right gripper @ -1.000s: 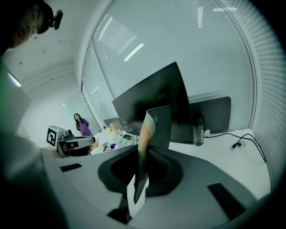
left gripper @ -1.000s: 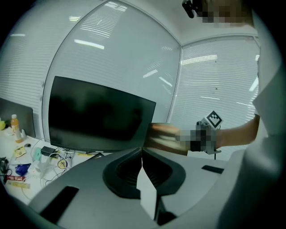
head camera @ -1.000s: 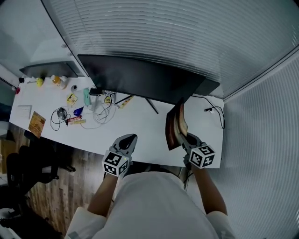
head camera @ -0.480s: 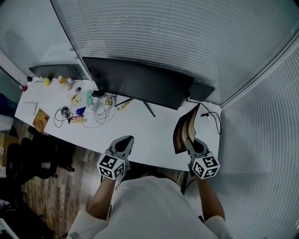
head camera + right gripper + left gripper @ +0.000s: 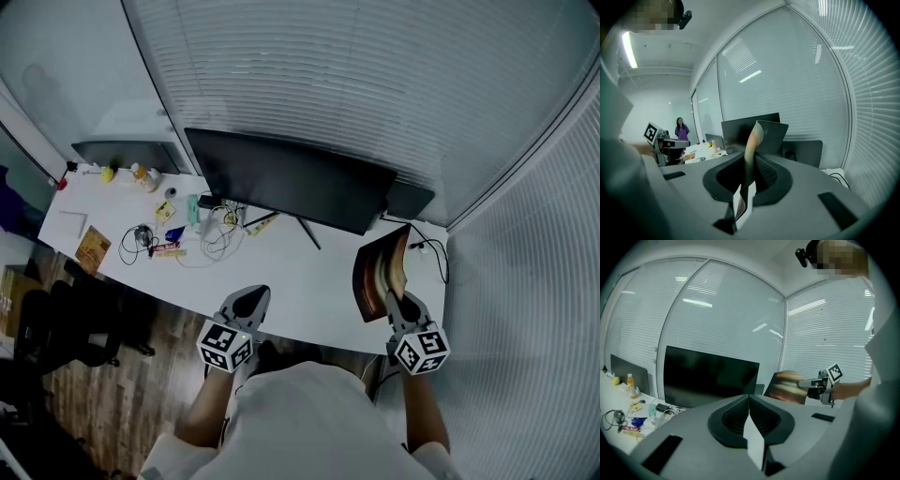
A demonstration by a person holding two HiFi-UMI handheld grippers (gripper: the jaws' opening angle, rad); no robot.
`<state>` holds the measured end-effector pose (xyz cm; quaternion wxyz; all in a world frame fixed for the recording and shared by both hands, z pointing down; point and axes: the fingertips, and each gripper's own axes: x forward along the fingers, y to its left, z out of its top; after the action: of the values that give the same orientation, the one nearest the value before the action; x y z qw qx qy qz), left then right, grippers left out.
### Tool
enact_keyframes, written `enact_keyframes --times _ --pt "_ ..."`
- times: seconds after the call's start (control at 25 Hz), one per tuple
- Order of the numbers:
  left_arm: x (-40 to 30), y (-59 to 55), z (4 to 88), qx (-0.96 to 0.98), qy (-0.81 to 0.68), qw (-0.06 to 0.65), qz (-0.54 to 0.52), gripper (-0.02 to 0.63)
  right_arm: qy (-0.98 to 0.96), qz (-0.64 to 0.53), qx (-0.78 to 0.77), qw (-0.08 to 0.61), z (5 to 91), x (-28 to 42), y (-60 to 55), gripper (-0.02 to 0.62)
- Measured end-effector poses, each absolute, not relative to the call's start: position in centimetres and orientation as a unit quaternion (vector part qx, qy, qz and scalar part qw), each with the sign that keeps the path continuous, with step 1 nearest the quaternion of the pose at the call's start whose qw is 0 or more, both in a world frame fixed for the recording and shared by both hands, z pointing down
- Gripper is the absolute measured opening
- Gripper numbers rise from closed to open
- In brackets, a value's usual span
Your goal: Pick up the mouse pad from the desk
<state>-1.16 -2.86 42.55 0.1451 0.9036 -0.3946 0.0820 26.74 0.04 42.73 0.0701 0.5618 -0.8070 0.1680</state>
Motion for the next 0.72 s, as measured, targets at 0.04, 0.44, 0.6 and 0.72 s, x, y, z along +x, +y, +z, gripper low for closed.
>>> enact_keyframes --times 0.04,0.44,0.6,0.72 --pt "-1.4 -2.9 42.3 0.904 -0.395 0.144 0.081 0.02 -0.806 0.165 0.564 0.068 42.5 26.6 0.0 0.048" --pt "-3.1 -3.7 41.6 0.905 -0.395 0.139 0.072 0.02 -0.806 0.146 0.57 0.066 41.1 25.3 -0.7 0.048" --pt "-3.7 -3.9 41.5 0.905 -0.396 0.14 0.07 0.02 -0.807 0.142 0.569 0.067 40.8 24.6 -1.1 0.048" --pt "-4.1 -4.0 41.5 0.905 -0.396 0.14 0.07 0.02 -0.808 0.139 0.569 0.068 40.5 24.2 -1.2 0.048"
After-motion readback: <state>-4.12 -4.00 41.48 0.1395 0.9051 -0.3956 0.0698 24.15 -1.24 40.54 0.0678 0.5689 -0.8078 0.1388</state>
